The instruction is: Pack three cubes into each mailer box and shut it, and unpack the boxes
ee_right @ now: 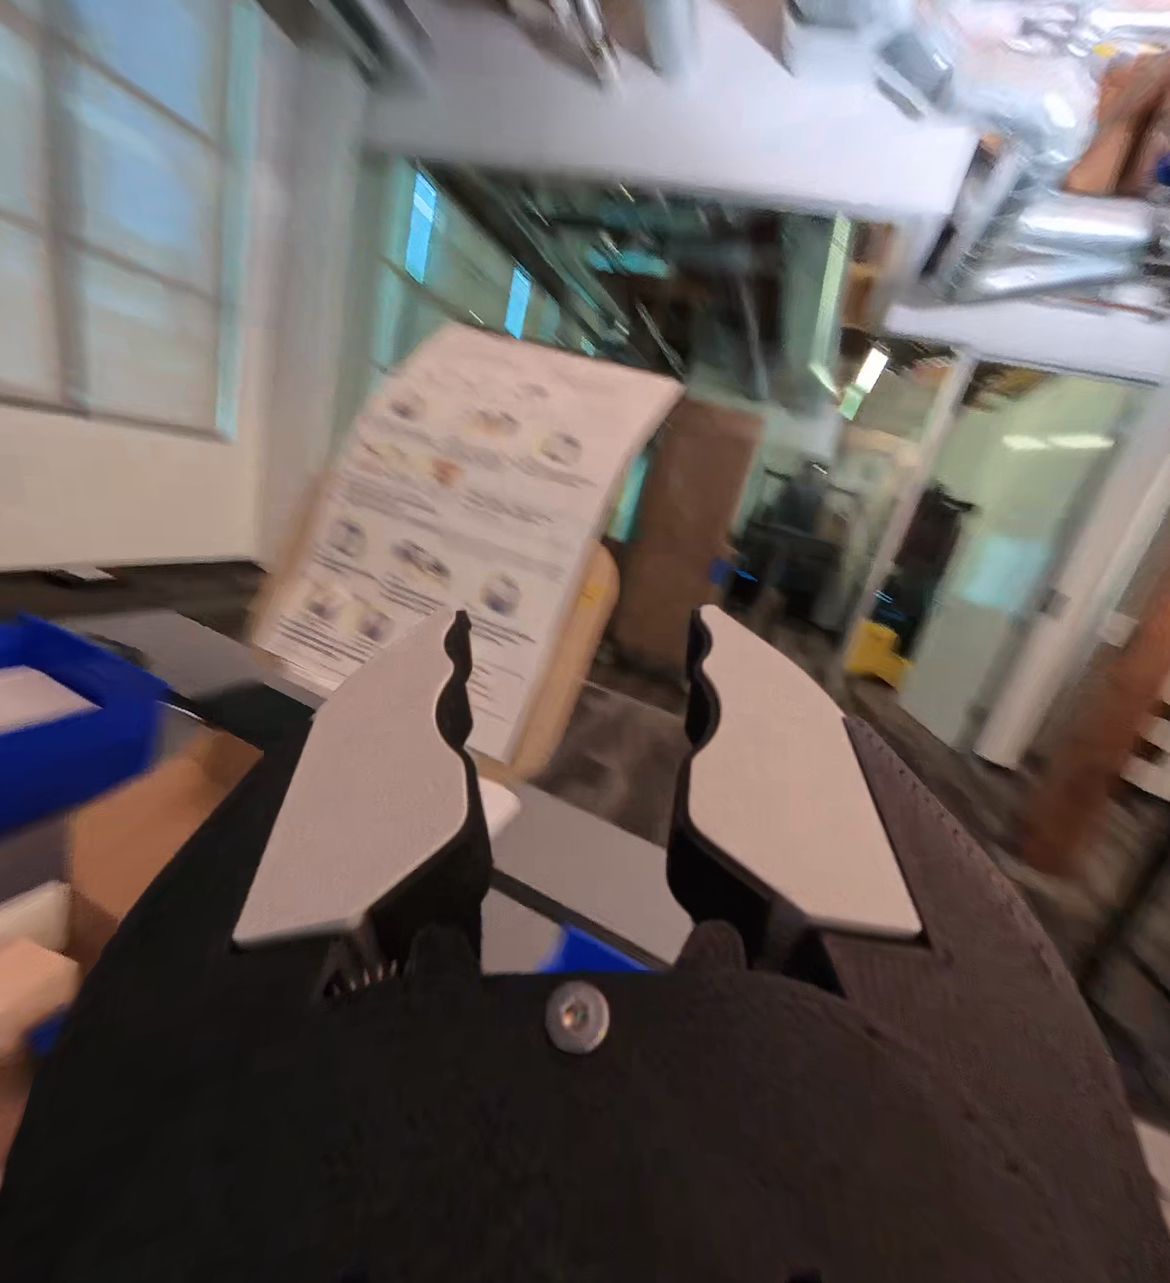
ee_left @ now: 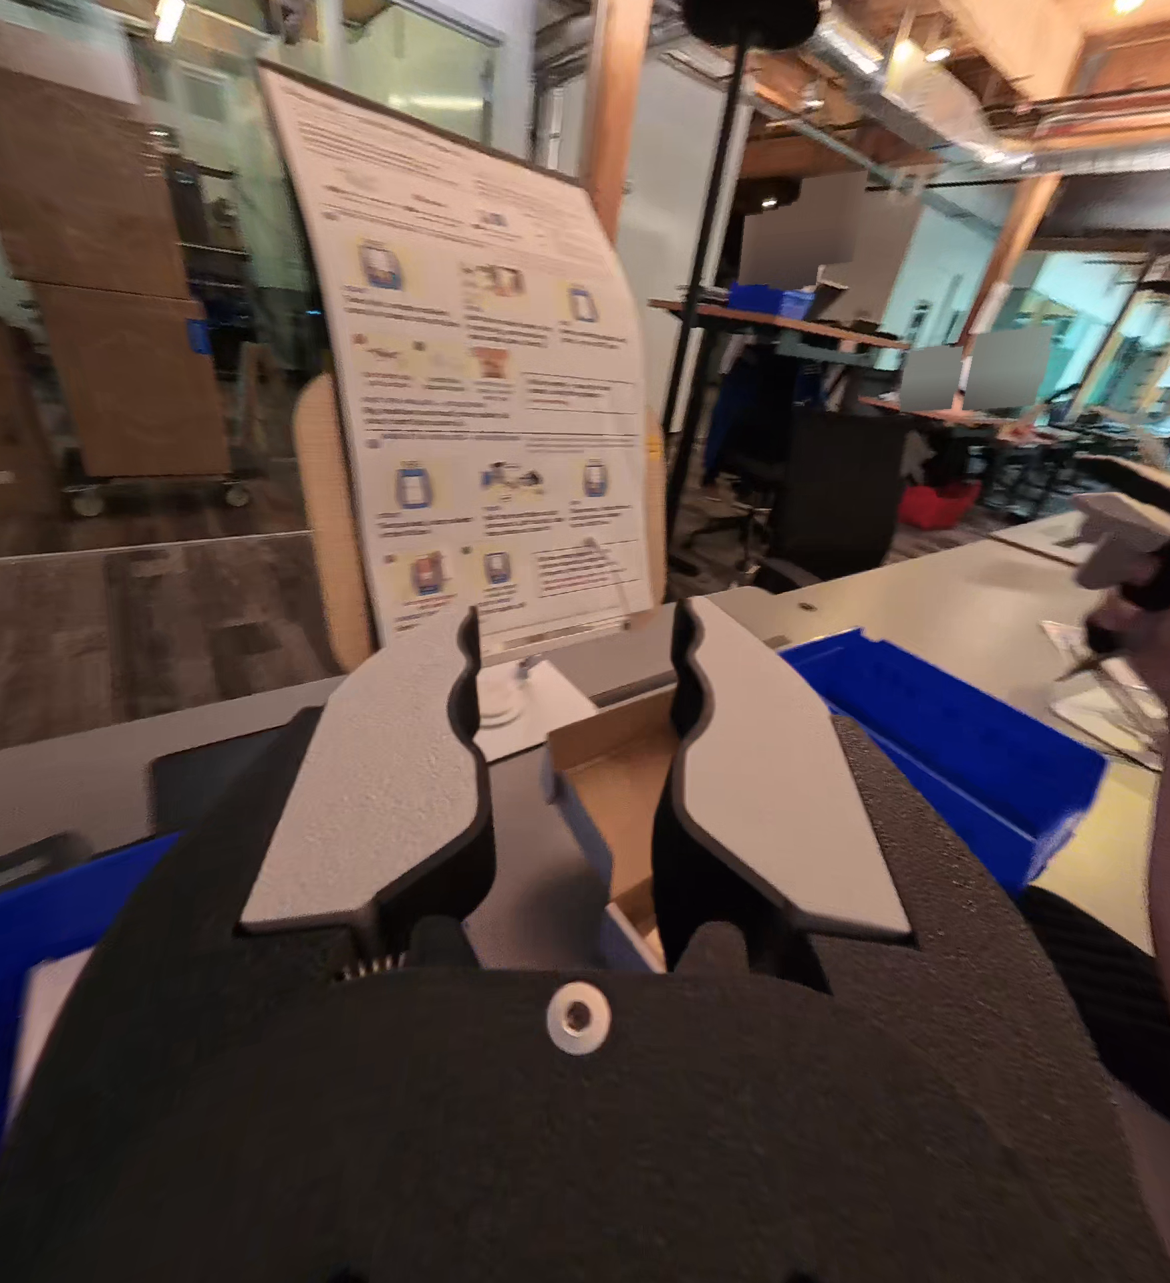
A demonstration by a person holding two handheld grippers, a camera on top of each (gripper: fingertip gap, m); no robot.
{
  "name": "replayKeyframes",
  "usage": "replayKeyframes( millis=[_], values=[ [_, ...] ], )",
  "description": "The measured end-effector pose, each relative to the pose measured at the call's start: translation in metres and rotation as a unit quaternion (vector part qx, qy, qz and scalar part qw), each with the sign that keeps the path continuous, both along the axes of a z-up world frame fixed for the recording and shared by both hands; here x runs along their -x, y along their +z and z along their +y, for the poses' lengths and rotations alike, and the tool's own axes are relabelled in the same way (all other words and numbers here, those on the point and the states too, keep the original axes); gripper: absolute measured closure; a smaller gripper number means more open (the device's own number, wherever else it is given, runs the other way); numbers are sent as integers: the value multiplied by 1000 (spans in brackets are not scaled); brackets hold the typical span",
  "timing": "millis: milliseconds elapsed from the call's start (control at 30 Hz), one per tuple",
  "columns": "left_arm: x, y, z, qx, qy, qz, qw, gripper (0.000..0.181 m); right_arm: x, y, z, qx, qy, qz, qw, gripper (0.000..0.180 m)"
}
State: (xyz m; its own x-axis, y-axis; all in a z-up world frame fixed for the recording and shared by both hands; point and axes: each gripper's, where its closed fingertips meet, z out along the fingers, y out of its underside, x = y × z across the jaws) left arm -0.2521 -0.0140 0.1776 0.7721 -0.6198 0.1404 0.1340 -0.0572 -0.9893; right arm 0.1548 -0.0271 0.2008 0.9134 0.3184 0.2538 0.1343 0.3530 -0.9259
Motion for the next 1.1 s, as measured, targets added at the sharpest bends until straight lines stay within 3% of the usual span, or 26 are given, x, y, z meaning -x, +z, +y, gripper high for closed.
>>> replayKeyframes(
  millis=[100, 200, 400, 500, 633, 933, 1100],
  values=[
    [-35, -16, 16, 33, -57, -11, 998, 126, 52, 4, 2, -8, 102, 44, 994, 119],
    [-58, -53, 44, 99, -69, 11, 993, 128, 89, -16, 22, 37, 174, 96, 979, 123],
    [-94, -110, 75, 195, -92, 24, 976, 134, 140, -117, 81, 299, 227, 172, 911, 137],
    [-99, -124, 84, 208, -86, 31, 974, 133, 156, -152, 93, 369, 240, 190, 878, 138],
    [-97, -141, 94, 234, -76, 35, 969, 133, 158, -179, 103, 396, 197, 148, 885, 137],
    [-91, -167, 104, 291, -76, 27, 953, 137, 142, -201, 114, 406, 127, 71, 902, 135],
    [-91, -192, 102, 334, -82, 66, 937, 139, 151, -212, 112, 441, 158, 99, 878, 135]
  ],
)
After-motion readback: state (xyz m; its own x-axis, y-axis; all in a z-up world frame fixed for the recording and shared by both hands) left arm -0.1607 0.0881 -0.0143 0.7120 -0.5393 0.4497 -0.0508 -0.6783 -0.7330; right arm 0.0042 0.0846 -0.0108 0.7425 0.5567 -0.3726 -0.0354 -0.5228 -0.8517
